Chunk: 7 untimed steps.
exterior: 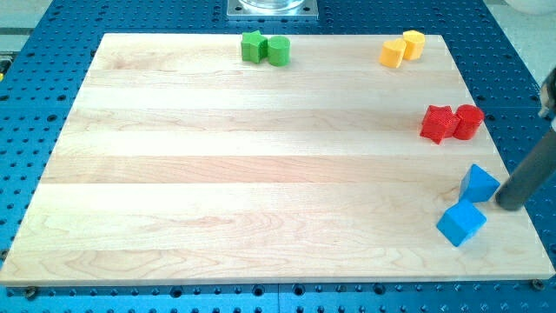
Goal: Move the red circle to the bottom right of the red star
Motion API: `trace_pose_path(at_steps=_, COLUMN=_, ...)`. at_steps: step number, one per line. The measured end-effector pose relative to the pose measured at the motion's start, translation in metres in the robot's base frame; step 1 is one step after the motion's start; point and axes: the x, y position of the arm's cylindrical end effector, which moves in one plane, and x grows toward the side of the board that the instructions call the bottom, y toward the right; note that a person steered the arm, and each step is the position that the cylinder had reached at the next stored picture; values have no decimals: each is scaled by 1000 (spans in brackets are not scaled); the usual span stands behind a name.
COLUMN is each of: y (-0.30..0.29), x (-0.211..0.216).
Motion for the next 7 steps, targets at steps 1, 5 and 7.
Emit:
trace_pose_path(at_steps=1, y=-33, x=-3)
trace_pose_path(at_steps=5, y=26, x=-108)
trace_pose_path(at_steps=7, y=-17, x=-126)
